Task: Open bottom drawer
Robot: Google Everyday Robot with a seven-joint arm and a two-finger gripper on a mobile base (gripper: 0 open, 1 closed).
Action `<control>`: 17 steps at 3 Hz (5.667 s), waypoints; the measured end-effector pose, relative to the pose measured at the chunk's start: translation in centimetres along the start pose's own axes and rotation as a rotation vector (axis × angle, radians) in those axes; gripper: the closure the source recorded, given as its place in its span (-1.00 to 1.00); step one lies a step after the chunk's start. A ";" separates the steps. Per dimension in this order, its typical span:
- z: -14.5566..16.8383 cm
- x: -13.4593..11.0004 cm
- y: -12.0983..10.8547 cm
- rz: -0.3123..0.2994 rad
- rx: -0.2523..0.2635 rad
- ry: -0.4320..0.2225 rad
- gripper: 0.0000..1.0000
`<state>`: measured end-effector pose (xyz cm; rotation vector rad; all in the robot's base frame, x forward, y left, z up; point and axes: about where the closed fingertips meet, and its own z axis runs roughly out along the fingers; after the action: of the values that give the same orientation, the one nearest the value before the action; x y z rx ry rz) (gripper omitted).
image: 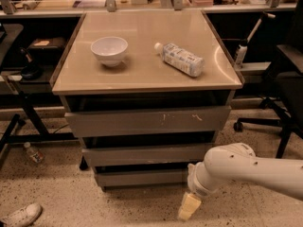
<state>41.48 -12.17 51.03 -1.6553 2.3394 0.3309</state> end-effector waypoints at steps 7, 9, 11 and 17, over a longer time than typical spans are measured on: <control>25.4 0.0 -7.6 0.026 -0.035 -0.103 -1.00; 29.5 -0.1 -11.7 0.020 0.015 -0.137 -1.00; 31.6 -0.2 -14.3 0.023 0.036 -0.145 -1.00; 33.6 2.4 -9.7 0.069 -0.133 -0.066 -1.00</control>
Offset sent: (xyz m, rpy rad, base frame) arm 0.0360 0.0402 -0.1574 0.0334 0.0736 0.0186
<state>52.43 -6.43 18.21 -1.5972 2.3749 0.5573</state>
